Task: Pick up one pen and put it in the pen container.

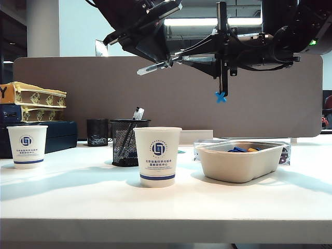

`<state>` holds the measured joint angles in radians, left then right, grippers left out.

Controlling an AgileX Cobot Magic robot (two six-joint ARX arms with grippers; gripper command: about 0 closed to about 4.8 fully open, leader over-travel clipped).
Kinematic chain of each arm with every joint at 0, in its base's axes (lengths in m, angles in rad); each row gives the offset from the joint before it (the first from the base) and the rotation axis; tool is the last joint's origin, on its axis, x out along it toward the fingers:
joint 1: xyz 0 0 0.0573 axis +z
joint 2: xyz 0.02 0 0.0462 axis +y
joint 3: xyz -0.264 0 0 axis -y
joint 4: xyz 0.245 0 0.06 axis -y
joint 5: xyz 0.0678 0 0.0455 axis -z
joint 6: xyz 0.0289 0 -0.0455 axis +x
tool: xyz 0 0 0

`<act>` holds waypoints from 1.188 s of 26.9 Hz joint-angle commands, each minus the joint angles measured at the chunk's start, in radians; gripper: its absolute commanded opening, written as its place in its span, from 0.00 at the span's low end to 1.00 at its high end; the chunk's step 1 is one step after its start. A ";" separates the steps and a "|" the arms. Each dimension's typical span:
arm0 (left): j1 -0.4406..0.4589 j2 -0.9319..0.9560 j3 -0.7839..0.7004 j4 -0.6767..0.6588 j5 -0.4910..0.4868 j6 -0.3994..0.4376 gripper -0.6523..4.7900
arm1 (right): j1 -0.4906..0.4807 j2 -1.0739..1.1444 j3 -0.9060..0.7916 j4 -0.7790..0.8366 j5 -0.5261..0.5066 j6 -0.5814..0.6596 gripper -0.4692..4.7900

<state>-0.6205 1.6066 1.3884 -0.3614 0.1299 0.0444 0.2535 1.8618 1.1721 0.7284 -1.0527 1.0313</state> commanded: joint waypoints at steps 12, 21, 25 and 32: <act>0.023 -0.010 0.006 -0.018 -0.006 0.009 0.29 | 0.002 -0.006 0.005 0.014 0.003 -0.011 0.16; 0.079 -0.109 0.006 -0.101 -0.006 0.012 0.40 | 0.002 -0.004 0.085 0.001 0.013 -0.042 0.11; 0.079 -0.164 0.006 -0.174 -0.006 0.012 0.40 | 0.002 -0.004 0.106 -0.055 0.026 -0.092 0.10; 0.079 -0.183 0.004 -0.351 -0.092 0.077 0.40 | 0.003 -0.004 0.159 -0.123 0.029 -0.182 0.11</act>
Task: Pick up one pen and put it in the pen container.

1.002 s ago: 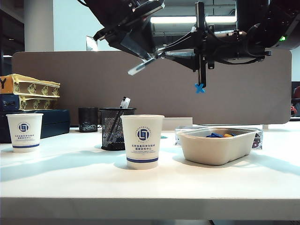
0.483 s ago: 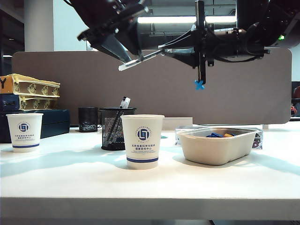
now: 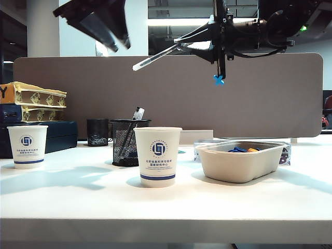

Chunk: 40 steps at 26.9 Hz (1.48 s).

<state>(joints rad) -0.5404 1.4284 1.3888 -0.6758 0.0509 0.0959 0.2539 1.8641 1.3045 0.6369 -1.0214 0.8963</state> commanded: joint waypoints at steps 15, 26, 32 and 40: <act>0.010 -0.078 -0.002 -0.100 -0.040 0.008 0.48 | 0.003 -0.006 0.109 -0.141 0.065 -0.211 0.11; 0.010 -0.090 -0.008 -0.119 -0.055 -0.001 0.52 | 0.003 -0.006 0.201 -0.309 0.103 -0.373 0.11; 0.010 -0.155 -0.069 -0.018 -0.060 -0.002 0.52 | 0.003 -0.006 0.217 -0.373 0.130 -0.444 0.11; 0.010 -0.207 -0.156 0.045 -0.098 -0.004 0.52 | 0.006 0.006 0.244 -0.379 0.158 -0.457 0.11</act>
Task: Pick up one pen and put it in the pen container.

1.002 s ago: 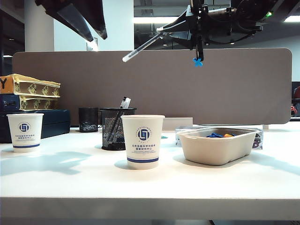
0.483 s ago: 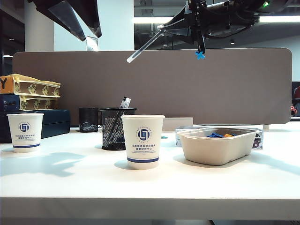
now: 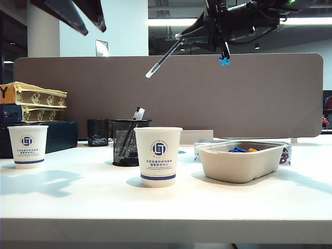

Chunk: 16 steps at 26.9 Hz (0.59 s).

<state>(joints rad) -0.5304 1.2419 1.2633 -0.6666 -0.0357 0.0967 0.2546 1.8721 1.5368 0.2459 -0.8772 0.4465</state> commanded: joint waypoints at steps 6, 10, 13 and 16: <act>0.000 -0.043 -0.127 0.117 -0.029 -0.026 0.52 | 0.031 0.005 0.020 -0.006 0.075 -0.079 0.11; 0.000 -0.043 -0.156 0.163 -0.034 -0.026 0.52 | 0.053 0.027 0.021 -0.011 0.079 -0.089 0.11; 0.001 -0.044 -0.178 0.190 -0.040 -0.026 0.52 | 0.077 0.048 0.026 -0.014 0.095 -0.102 0.11; 0.022 -0.044 -0.196 0.193 -0.039 -0.030 0.52 | 0.103 0.057 0.027 -0.014 0.117 -0.139 0.11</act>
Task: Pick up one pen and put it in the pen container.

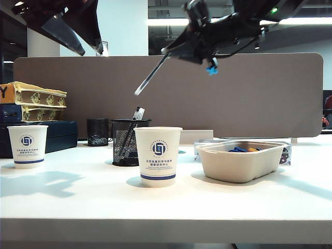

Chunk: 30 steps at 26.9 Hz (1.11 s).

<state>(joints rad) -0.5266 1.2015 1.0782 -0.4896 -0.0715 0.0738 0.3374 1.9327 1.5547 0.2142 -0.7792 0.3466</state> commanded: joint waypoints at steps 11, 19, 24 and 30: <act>0.098 -0.029 -0.060 0.019 0.049 -0.040 0.52 | 0.065 0.076 0.123 -0.062 0.083 -0.139 0.11; 0.098 -0.032 -0.060 0.034 0.050 -0.037 0.52 | 0.065 0.145 0.195 -0.090 0.112 -0.146 0.11; 0.098 -0.032 -0.060 0.037 0.050 -0.037 0.52 | 0.065 0.171 0.194 -0.114 0.115 -0.164 0.11; 0.098 -0.032 -0.060 0.044 0.050 -0.037 0.52 | 0.065 0.196 0.194 -0.132 0.124 -0.167 0.11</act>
<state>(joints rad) -0.4274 1.1748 1.0180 -0.4591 -0.0265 0.0330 0.4007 2.1284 1.7428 0.0788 -0.6544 0.1860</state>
